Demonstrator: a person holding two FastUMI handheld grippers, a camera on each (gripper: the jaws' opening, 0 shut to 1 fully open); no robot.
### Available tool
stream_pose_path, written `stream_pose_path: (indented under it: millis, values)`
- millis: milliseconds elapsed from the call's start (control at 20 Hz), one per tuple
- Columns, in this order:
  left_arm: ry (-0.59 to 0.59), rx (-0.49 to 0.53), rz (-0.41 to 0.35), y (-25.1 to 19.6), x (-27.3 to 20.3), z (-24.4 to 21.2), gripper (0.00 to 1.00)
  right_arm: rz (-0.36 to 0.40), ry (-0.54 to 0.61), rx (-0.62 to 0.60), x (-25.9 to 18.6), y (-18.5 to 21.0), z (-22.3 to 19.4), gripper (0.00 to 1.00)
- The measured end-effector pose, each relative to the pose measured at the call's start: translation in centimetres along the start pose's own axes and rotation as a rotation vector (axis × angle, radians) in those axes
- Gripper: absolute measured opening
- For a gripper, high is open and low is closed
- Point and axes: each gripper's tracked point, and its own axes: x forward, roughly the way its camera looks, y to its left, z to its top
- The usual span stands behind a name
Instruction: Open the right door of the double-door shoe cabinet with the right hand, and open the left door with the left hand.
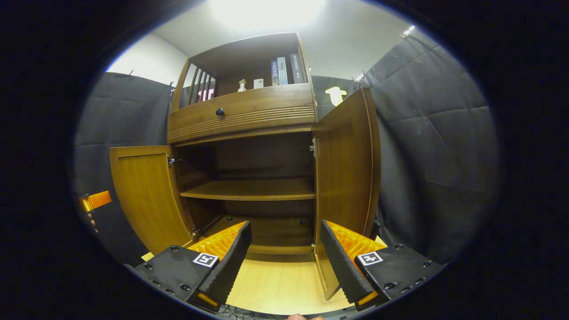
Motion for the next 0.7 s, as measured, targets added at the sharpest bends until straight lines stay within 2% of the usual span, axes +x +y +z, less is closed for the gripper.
stream_pose_path:
  millis: [50,250,400,550,700]
  values:
    - [0.005,-0.012,0.014,-0.5,0.3,0.2,1.00,0.004,0.002,-0.005,0.0,-0.5,0.2,0.98]
    - [0.004,-0.035,0.090,-1.3,1.0,0.9,0.98,0.079,0.004,-0.004,0.0,-0.8,0.7,0.98]
    - [0.002,-0.056,0.110,-2.4,1.1,0.8,0.97,0.108,0.010,-0.039,0.0,-1.4,0.7,0.98]
    - [-0.032,-0.034,0.143,-3.5,0.8,0.7,1.00,0.139,0.012,-0.025,-0.4,-1.3,0.5,0.97]
    - [-0.084,0.013,0.152,-4.9,0.1,0.9,0.95,0.147,0.018,-0.023,-0.6,-0.9,0.5,0.97]
